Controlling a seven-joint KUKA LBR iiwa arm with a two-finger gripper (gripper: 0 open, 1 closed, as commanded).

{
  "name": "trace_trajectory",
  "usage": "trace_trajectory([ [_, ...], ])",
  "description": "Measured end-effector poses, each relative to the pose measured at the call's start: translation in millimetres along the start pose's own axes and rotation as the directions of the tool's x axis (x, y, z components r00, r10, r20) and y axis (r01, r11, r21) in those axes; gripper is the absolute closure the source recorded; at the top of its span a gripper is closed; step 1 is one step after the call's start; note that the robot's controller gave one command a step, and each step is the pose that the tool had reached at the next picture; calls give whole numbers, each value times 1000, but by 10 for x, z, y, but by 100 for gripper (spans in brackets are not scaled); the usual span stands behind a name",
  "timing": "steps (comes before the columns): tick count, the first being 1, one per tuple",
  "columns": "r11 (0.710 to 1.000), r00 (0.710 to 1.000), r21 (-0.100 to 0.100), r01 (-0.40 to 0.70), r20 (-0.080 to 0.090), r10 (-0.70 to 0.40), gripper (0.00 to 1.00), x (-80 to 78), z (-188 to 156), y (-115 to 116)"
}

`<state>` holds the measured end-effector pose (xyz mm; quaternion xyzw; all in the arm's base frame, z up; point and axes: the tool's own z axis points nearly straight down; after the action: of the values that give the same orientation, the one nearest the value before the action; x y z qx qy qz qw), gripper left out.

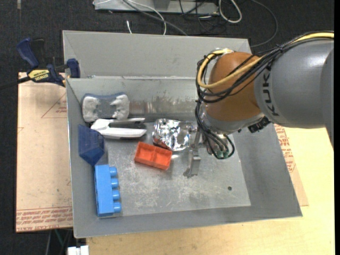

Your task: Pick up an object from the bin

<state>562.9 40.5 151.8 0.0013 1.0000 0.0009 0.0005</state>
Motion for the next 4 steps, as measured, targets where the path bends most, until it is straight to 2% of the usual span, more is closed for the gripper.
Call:
trace_trajectory([
  [1, 1000, 1000, 0, 0, 0, 0, 0, 0, 0, 0],
  [2, 996, 996, 0, 93, 4, -93, 0, 23, 547, 310],
  [3, 991, 991, 1, 136, 12, -136, 0, 258, 664, 184],
  [4, 992, 992, -1, 122, 9, -122, 0, 106, 702, 200],
])
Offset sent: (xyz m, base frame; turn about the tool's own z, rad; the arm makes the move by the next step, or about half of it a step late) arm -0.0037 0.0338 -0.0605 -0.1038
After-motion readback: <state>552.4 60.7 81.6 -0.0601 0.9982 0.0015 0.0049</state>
